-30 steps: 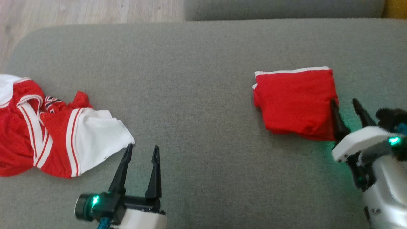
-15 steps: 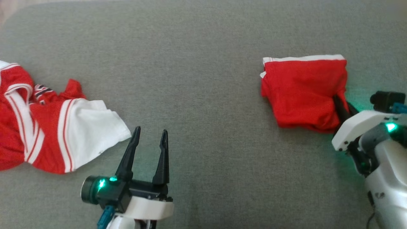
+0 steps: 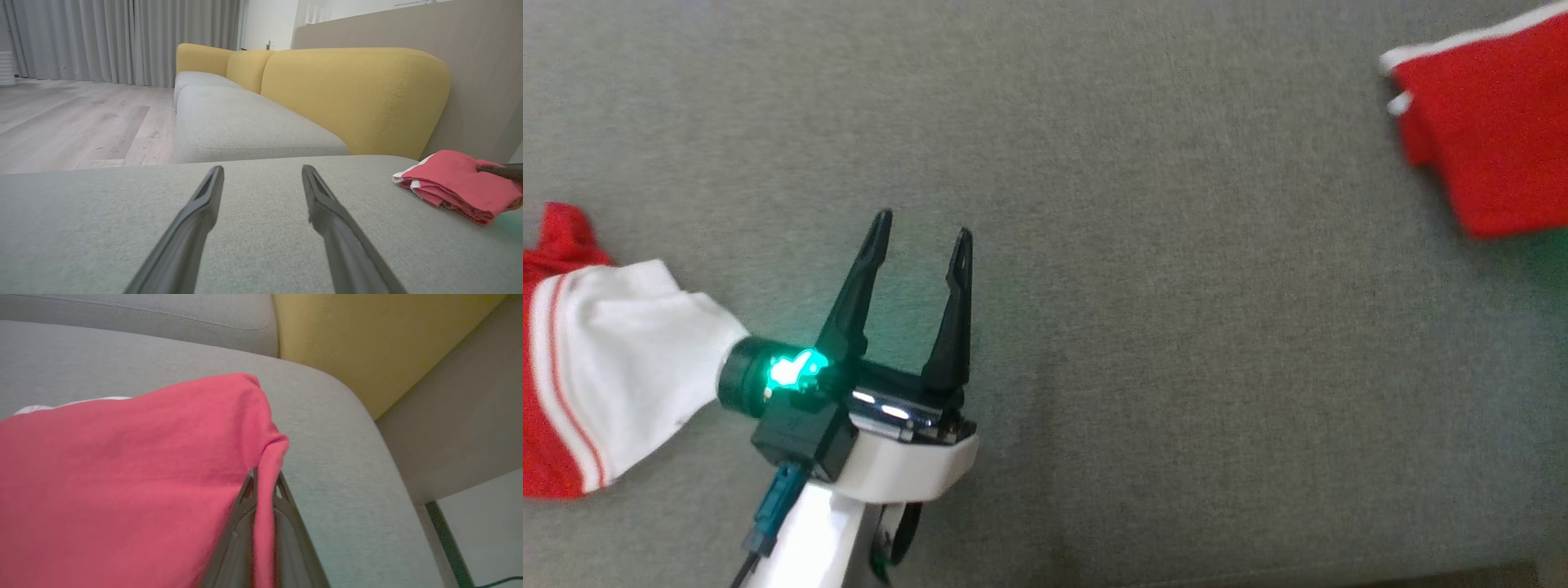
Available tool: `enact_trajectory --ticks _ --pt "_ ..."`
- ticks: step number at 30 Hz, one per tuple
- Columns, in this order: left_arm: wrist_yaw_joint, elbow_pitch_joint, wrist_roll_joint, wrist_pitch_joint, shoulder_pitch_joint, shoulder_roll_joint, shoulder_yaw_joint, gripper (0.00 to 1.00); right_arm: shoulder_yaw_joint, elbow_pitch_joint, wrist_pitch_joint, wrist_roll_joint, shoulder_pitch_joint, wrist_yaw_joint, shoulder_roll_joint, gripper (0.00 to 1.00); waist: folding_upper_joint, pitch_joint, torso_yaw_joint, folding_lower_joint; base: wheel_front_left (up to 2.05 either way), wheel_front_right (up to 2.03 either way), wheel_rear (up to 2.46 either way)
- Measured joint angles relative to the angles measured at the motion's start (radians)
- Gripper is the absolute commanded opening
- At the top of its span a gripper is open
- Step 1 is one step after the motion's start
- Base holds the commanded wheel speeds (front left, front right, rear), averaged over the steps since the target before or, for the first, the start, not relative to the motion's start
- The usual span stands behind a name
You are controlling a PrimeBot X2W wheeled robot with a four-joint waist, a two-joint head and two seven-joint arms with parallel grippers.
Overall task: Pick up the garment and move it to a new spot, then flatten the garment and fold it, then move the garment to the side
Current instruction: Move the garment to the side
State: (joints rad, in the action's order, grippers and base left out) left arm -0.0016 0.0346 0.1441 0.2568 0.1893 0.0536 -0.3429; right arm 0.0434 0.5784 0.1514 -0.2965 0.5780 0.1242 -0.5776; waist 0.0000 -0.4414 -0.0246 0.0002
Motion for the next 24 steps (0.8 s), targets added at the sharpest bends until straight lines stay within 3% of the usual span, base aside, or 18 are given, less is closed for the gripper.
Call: enact_trajectory --ticks 7,8,9,14,18,24 --pt "-0.026 0.005 -0.014 0.0 0.062 -0.001 0.001 1.0 -0.072 0.006 -0.013 0.089 0.065 0.0 -0.062 0.0 0.0 -0.086 -0.042 0.0001 0.0 0.0 0.0" --pt "-0.026 0.002 -0.014 0.0 0.067 -0.001 0.001 1.0 -0.081 0.01 -0.021 0.107 0.072 0.0 -0.062 0.26 0.0 -0.092 -0.046 0.0001 0.0 0.0 0.0" --pt "-0.029 0.001 -0.014 0.0 0.072 -0.001 0.001 1.0 -0.092 0.013 -0.028 0.128 0.078 0.0 -0.06 1.0 0.0 -0.096 -0.048 0.0001 0.0 0.0 0.0" --pt "-0.032 -0.012 -0.012 0.0 0.075 -0.001 0.002 1.0 -0.171 0.024 -0.088 0.264 0.088 0.0 -0.017 1.0 0.0 -0.074 -0.038 -0.0003 0.0 0.0 0.0" --pt "-0.015 -0.03 0.005 0.0 0.064 -0.002 0.006 1.0 -0.206 0.009 -0.138 0.359 0.078 0.0 0.083 1.0 0.0 -0.028 -0.028 -0.0003 0.0 0.0 0.0" --pt "0.015 -0.087 0.037 0.0 -0.014 -0.002 0.027 1.0 -0.207 -0.028 -0.198 0.353 -0.038 0.0 0.259 1.0 0.0 0.077 -0.011 -0.0004 0.0 0.0 0.0"
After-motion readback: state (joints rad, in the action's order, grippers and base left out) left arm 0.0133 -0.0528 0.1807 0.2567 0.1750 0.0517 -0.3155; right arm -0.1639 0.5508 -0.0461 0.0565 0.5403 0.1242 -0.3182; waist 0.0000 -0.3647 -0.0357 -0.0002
